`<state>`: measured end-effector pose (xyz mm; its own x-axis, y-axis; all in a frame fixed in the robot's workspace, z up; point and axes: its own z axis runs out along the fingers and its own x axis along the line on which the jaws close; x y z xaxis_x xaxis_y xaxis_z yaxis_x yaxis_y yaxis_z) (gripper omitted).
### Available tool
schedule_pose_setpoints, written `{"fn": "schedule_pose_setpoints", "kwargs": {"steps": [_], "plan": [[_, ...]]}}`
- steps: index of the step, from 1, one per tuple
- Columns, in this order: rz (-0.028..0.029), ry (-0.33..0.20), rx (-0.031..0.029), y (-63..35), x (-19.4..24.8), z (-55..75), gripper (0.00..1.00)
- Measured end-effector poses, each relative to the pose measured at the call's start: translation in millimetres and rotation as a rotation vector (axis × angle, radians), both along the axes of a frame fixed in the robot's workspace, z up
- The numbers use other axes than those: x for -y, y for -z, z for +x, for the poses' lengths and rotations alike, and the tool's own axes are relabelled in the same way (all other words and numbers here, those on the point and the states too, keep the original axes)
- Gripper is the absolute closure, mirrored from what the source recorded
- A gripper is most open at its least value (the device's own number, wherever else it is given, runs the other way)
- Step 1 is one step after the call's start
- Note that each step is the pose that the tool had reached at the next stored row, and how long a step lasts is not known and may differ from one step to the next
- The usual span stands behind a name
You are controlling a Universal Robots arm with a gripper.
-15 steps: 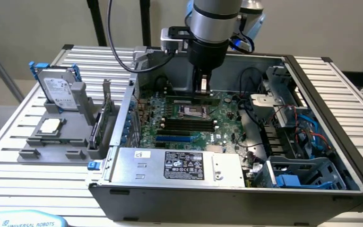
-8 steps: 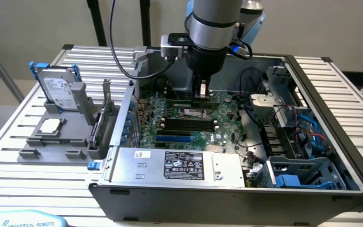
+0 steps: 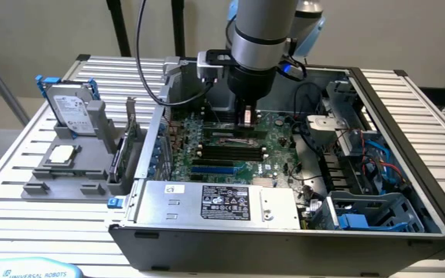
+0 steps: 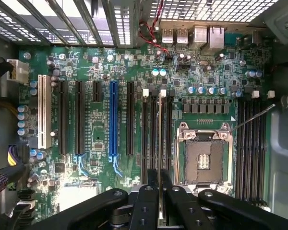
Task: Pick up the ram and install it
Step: 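Insert the ram into the slot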
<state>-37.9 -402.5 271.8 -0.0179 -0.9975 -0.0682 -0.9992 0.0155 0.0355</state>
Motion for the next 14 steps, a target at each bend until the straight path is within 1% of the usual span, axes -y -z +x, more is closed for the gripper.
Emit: {"fn": "schedule_pose_setpoints", "kwargs": {"steps": [5,10,12,14], "plan": [[0.0000,0.000,0.0001,9.1,0.4,0.0,0.87],[-0.0012,0.000,0.0033,17.8,0.5,0.0,0.87],[-0.0037,0.000,0.0044,20.1,0.6,0.1,0.87],[-0.0092,0.000,0.0050,21.7,0.7,0.0,0.87]]}}
